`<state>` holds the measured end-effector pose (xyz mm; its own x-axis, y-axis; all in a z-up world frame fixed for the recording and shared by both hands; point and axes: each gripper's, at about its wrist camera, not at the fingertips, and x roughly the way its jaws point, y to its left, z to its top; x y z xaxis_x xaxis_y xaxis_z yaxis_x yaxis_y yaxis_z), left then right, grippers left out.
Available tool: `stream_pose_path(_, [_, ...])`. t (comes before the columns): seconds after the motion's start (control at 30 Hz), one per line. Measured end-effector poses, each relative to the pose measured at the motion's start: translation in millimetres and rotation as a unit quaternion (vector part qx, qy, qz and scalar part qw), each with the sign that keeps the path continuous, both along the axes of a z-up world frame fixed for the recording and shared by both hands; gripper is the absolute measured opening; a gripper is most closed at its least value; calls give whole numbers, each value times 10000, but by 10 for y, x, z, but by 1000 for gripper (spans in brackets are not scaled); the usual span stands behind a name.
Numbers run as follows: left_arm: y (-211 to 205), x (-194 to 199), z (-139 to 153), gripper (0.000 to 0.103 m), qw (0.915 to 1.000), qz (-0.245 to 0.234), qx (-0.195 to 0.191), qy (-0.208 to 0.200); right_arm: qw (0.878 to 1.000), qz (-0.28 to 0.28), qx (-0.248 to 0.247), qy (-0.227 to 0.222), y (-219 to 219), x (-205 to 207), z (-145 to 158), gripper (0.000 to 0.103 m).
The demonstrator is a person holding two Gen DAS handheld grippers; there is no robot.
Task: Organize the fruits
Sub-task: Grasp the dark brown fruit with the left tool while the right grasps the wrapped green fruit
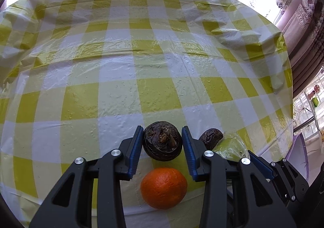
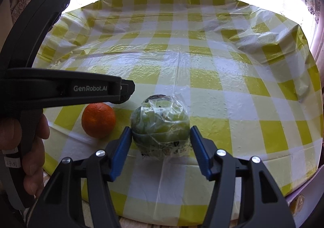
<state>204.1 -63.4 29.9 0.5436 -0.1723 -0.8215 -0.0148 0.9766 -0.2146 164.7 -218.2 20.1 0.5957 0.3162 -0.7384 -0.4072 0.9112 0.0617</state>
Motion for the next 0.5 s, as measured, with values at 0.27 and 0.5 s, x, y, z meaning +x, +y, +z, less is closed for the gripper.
stream_pose_path(0.27, [7,-26,45,38,10000,-3,-3,-95,10000,-61,67,-26,-57,-39,54,59])
stream_pose_path(0.5, [-33,-72,131,38,9998,-37,18,-213,9997,-201,149,-28,-189,-85,113,59])
